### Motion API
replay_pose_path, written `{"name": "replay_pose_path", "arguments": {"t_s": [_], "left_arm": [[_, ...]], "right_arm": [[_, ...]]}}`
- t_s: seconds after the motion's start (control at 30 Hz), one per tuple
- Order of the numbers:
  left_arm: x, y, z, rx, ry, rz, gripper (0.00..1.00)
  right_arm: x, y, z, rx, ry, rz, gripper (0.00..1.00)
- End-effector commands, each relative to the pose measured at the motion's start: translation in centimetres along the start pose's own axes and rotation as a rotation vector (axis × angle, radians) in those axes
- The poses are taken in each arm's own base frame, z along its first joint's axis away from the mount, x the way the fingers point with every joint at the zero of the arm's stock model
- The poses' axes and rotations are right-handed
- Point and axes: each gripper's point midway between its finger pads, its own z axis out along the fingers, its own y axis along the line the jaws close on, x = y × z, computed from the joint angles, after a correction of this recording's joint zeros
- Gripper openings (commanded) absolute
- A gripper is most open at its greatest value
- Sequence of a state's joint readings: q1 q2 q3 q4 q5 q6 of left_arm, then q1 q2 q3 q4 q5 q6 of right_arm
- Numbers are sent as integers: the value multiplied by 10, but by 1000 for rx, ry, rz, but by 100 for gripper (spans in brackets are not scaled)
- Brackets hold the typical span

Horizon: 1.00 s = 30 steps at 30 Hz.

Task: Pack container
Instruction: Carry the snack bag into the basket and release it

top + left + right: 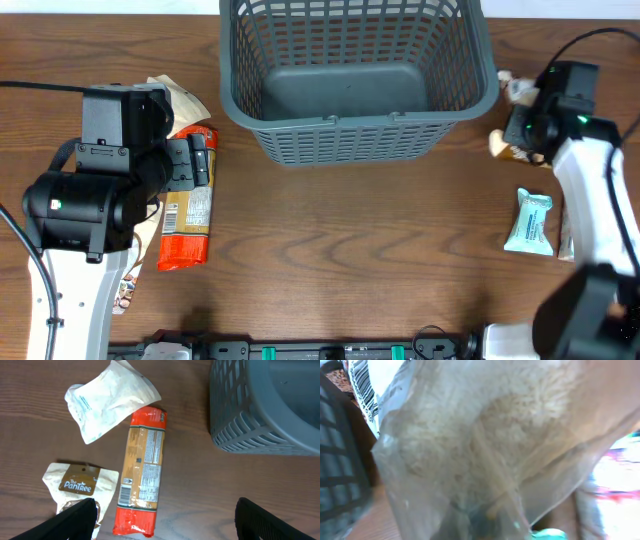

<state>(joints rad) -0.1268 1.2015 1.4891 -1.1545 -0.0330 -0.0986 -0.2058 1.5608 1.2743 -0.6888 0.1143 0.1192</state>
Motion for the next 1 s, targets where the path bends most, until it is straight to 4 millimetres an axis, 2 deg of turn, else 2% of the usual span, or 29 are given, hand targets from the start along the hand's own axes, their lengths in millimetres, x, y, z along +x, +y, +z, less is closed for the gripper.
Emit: {"name": "replay_pose_path", "arguments": {"t_s": [0.0,0.13,0.27,0.33,0.4,0.57,0.63,0.73,0.83,0.97], "left_arm": [[1,2,1,-5,7,21,84],[2,2,1,-5,10,33,84],[2,2,1,-5,10,32,84],[2,2,1,-5,10,32,84],[2,2,1,-5,11,33,84],[2,2,1,-5,11,32,84],[2,2,1,-5,10,32,84],[2,2,1,-5,10,32,84],[2,2,1,-5,10,32,84],[2,2,1,-5,10,32,84]], "right_arm": [[-31,-19,-51,58,-150,49,1],[-46,-27,-93,73,-254,67,1],[-56,-30,-125,69,-319,77,1],[-63,-26,-139,50,-346,56,1],[-72,-11,-154,-11,-379,-26,1],[-102,42,-213,-154,-524,-265,1],[-113,75,-244,-227,-616,-429,1],[-116,128,-280,-333,-739,-720,1],[-116,170,-296,-382,-804,-897,1],[-102,225,-292,-492,-814,-1090,1]]}}
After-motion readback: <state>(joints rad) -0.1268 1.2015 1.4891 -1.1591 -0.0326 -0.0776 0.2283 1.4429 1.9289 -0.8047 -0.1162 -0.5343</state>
